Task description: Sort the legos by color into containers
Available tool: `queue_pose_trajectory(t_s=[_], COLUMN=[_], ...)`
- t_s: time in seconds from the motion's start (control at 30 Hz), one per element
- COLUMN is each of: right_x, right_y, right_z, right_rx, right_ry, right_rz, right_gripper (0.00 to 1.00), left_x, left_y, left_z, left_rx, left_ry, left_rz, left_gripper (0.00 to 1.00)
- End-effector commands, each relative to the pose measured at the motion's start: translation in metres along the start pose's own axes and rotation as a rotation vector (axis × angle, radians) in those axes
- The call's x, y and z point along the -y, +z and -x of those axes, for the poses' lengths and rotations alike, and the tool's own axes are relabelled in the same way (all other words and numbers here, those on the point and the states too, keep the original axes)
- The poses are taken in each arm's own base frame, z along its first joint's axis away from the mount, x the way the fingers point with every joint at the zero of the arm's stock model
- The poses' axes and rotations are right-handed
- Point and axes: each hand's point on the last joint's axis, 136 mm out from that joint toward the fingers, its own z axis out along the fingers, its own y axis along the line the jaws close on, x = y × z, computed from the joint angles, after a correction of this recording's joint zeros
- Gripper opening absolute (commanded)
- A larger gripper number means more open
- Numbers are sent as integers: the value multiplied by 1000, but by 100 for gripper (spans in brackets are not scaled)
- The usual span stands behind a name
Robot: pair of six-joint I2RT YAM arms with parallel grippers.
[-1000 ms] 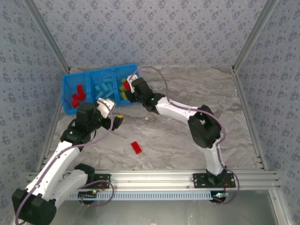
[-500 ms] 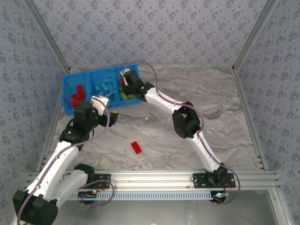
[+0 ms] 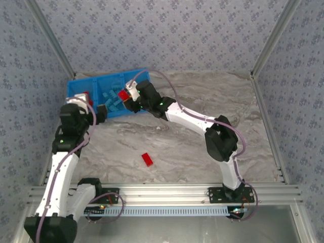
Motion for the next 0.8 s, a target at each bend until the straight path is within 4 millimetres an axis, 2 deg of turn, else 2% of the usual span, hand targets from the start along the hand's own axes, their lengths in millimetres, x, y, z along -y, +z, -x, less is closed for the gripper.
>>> queue_pose_trajectory(t_s=[0.0,0.1,0.17,0.3,0.47,0.57,0.67,0.77], right_x=[-47,-63,-60,-58,-67,-74,-83,-90], right_y=[-1,-4,-9,-27,-44,-44,-47,-53], right_z=[8,10,14,23,33,36,40,43], right_rx=[70,91,113,155,193,189,195,201], right_ry=[-52,-54,-33,-30,-27,-24,-29,-40], right_rz=[124,153,147,153,203,236,257,271], right_gripper=[23,24,24,24,24,24,24,24], left_x=[13,58,71,82,88,100,97,93], left_y=[-16,-24,-22,-18,-17,-18,-13,-8], left_z=[18,17,11,9,6,5,2,1], left_rx=[20,-64,-167,-278,-308,-350,-348,-334], left_ry=[-210,-337,-445,-580,-555,-569,-541,-544], left_rz=[-129,-404,-481,-607,-662,-747,-718,-689], left_gripper=[99,99,98,92,76,74,67,56])
